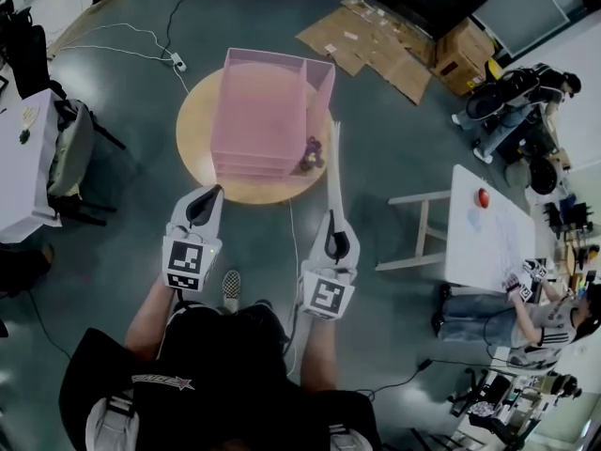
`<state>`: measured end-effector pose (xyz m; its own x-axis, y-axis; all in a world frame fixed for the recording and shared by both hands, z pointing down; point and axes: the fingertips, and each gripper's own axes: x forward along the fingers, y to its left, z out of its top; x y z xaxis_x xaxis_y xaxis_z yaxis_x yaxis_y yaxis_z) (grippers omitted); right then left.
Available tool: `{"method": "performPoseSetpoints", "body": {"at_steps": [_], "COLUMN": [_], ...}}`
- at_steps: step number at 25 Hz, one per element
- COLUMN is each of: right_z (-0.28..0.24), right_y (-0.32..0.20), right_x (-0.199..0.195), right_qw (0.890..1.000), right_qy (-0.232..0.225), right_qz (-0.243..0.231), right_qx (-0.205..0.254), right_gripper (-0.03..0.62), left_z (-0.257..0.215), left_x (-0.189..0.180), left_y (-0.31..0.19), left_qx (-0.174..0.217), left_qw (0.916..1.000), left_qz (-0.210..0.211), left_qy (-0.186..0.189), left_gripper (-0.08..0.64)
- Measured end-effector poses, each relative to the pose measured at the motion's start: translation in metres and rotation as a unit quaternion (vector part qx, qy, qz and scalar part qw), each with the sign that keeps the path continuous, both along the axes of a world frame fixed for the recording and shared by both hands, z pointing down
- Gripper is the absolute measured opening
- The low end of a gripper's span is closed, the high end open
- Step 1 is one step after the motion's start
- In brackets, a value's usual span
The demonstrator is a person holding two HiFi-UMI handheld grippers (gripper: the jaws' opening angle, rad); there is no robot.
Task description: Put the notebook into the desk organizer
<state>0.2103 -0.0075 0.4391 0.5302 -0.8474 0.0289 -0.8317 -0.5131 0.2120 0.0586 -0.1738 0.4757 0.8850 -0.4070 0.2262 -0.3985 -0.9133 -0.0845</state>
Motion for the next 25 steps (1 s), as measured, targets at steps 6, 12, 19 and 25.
{"method": "performPoseSetpoints", "body": {"at_steps": [6,12,19,25], "right_z": [-0.025,-0.033,-0.037,-0.036], "right_y": [-0.024,-0.056,-0.098,-0.135], "right_x": [0.004,0.005,0.017,0.029], "right_qw": [0.998,0.994,0.980,0.963], "right_qy": [0.056,0.088,0.143,0.201], "right_qz": [-0.027,-0.067,-0.125,-0.154], "right_qx": [-0.006,-0.023,-0.055,-0.096], "right_gripper": [0.014,0.014,0.014,0.014], "left_z": [-0.008,-0.010,-0.011,-0.006], "left_x": [-0.006,-0.016,-0.028,-0.034], "left_y": [-0.009,-0.020,-0.026,-0.026], "left_qx": [0.002,-0.001,-0.005,-0.008], "left_qw": [0.9997,0.9980,0.9909,0.9828], "left_qz": [-0.023,-0.064,-0.134,-0.185], "left_qy": [0.005,0.005,0.009,0.005], "left_gripper": [0.009,0.009,0.009,0.009]}}
